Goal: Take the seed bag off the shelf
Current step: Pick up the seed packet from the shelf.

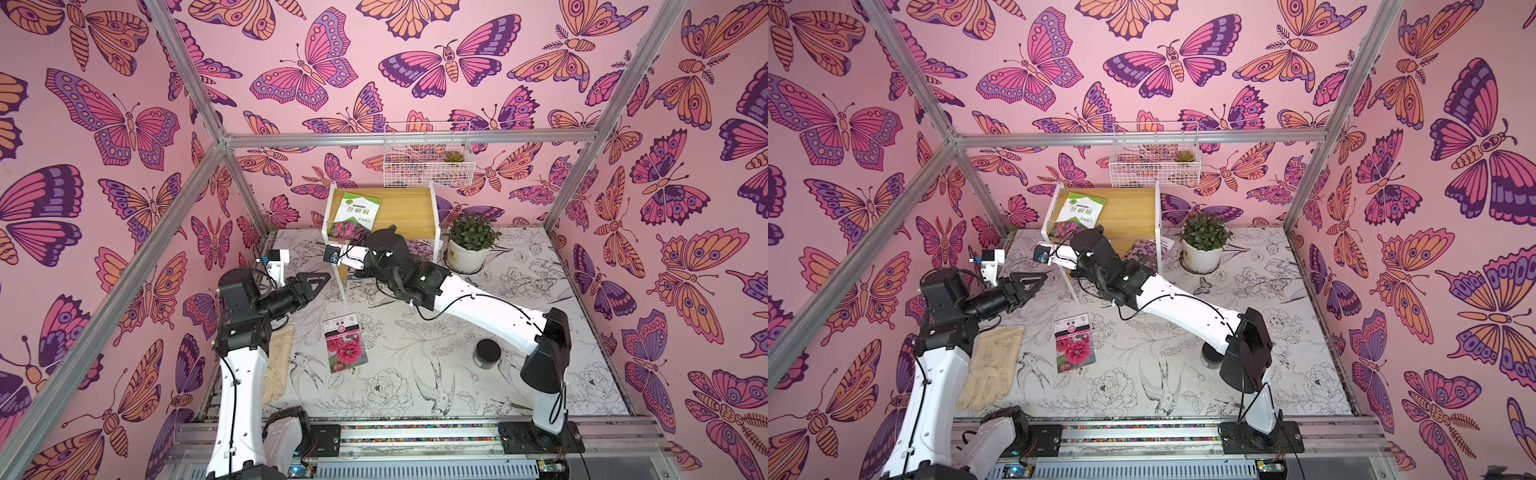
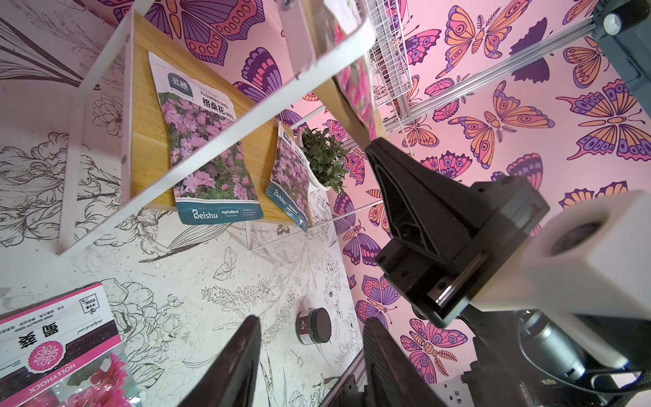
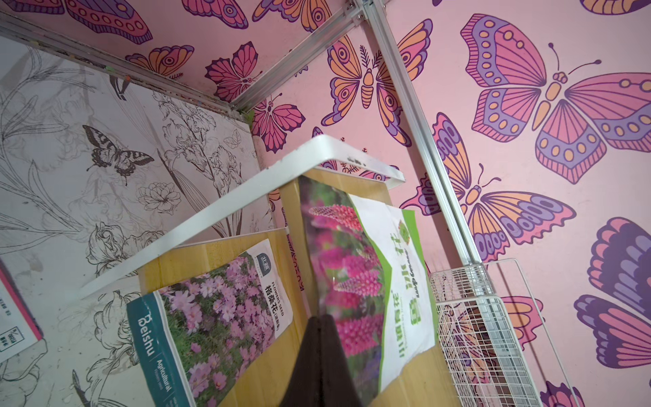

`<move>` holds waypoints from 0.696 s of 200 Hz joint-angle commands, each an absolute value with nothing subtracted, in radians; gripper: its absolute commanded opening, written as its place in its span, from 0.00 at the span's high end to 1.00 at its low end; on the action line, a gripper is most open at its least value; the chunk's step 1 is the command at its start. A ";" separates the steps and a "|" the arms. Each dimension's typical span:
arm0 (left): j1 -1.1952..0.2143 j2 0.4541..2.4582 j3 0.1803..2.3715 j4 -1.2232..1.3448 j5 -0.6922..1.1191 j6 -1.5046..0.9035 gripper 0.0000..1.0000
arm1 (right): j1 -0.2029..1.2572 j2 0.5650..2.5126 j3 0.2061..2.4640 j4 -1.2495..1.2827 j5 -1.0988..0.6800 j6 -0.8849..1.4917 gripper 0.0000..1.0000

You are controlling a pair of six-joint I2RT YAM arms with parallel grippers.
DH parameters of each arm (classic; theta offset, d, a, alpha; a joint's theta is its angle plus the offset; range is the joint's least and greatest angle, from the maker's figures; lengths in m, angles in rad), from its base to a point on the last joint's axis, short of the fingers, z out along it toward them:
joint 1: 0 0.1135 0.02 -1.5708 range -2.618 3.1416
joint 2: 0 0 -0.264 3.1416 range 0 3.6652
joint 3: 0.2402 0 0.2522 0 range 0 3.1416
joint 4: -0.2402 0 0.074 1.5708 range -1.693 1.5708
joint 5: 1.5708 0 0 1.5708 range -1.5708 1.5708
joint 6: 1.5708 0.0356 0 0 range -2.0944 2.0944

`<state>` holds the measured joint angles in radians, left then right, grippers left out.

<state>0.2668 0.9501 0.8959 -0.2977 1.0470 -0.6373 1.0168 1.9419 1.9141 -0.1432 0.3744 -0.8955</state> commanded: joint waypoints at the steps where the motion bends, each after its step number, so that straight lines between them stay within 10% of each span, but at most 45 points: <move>1: 0.259 0.941 0.875 -0.272 1.045 -0.634 0.49 | 1.035 1.878 1.877 -0.135 0.389 -0.900 1.00; 139: 0.259 0.959 0.873 -0.268 1.031 -0.626 0.49 | 1.332 1.515 1.464 -0.023 0.608 -0.954 1.00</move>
<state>0.2668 0.9554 0.8852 -0.2848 1.0313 -0.6369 1.2446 1.5875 1.5444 -0.0784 0.5175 -0.9520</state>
